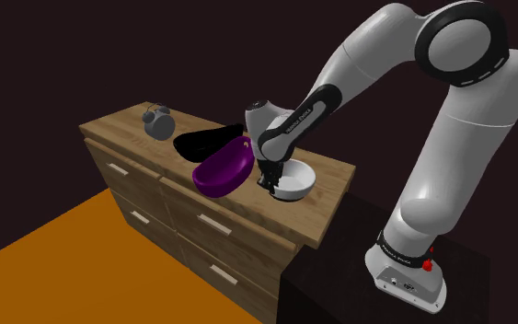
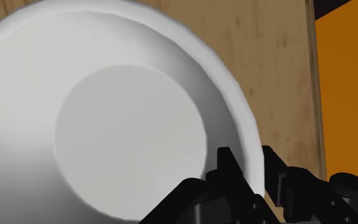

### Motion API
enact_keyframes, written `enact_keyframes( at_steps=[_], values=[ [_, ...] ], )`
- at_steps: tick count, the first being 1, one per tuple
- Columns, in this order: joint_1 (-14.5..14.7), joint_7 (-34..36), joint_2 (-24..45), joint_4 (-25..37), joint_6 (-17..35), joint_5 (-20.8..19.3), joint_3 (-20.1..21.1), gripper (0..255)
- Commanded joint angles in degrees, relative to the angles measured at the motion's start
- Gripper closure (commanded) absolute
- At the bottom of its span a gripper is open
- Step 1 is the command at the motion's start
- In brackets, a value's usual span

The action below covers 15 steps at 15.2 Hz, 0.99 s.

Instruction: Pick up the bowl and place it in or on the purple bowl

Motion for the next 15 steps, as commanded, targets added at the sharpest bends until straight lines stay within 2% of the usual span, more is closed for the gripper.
enact_keyframes(
  at_steps=[1, 15],
  values=[
    [0.0, -0.4, -1.3, 0.3, -1.5, 0.4, 0.0, 255],
    [0.3, -2.9, -9.0, 4.1, -12.8, 2.7, 0.0, 255]
  ],
)
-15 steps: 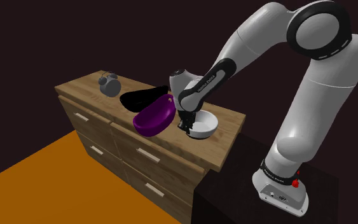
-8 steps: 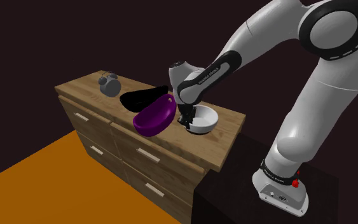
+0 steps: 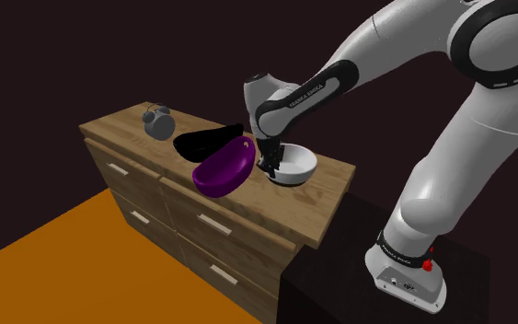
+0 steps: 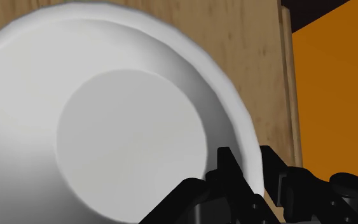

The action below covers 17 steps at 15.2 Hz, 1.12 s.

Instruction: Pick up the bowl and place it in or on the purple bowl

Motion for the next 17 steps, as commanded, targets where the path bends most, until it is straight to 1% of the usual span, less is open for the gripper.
enact_keyframes(
  at_steps=[1, 17],
  values=[
    [0.0, -0.4, -1.1, 0.6, -1.7, 0.2, -0.1, 255],
    [0.2, -2.2, -6.4, 8.1, -14.3, 1.4, -0.3, 255]
  ],
)
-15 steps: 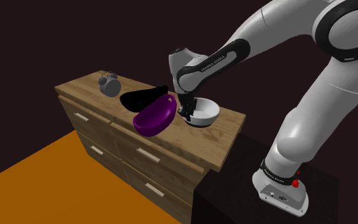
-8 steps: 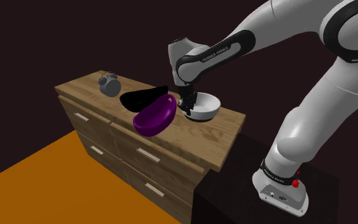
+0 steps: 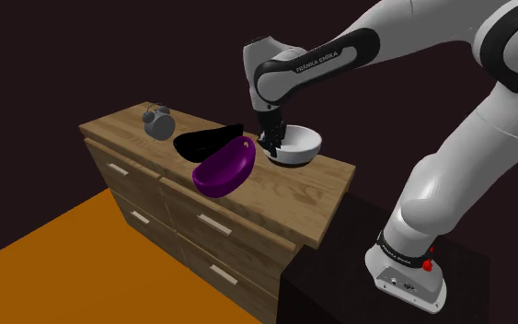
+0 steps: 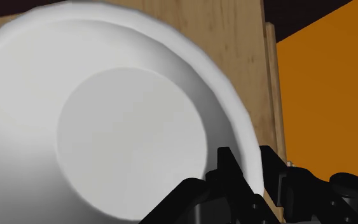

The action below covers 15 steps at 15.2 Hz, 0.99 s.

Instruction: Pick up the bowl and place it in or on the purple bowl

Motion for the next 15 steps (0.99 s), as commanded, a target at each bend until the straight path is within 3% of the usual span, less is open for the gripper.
enact_keyframes(
  at_steps=[1, 7, 15],
  values=[
    [0.0, -0.1, -0.3, 1.3, -1.6, 0.1, 0.0, 255],
    [0.0, -0.6, -1.3, 4.9, -6.1, 0.2, 0.0, 255],
    [1.5, 4.0, 16.4, 26.6, -10.7, -1.5, 2.6, 255]
  ],
)
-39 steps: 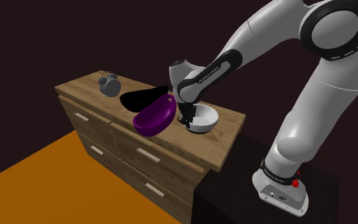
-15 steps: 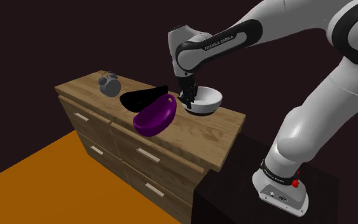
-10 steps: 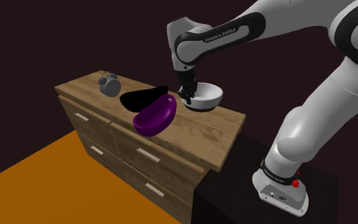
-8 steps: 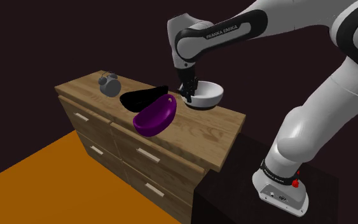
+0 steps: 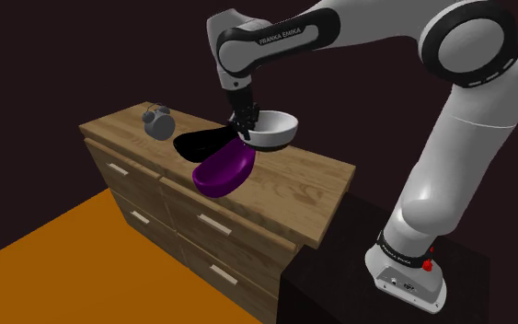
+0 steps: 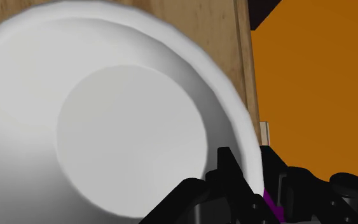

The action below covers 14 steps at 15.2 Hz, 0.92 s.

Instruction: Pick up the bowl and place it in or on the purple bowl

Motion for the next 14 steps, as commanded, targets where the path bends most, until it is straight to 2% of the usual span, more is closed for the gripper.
enact_keyframes(
  at_steps=[1, 5, 8, 10, 11, 12, 13, 14],
  values=[
    [0.5, 1.0, 5.1, 6.2, -1.2, -0.8, 0.4, 255],
    [2.1, 2.8, 15.0, 20.4, -5.8, -2.3, 1.1, 255],
    [3.9, 3.8, 23.7, 33.7, -10.7, -3.7, 1.3, 255],
    [5.7, 4.1, 30.8, 45.2, -15.2, -4.8, 1.2, 255],
    [6.8, 4.0, 35.3, 52.8, -18.3, -5.4, 1.0, 255],
    [8.4, 3.6, 41.5, 63.6, -22.8, -6.2, 0.6, 255],
    [8.8, 3.4, 43.1, 66.4, -24.0, -6.3, 0.3, 255],
    [8.5, 3.6, 41.9, 63.6, -22.4, -6.1, 0.4, 255]
  ],
)
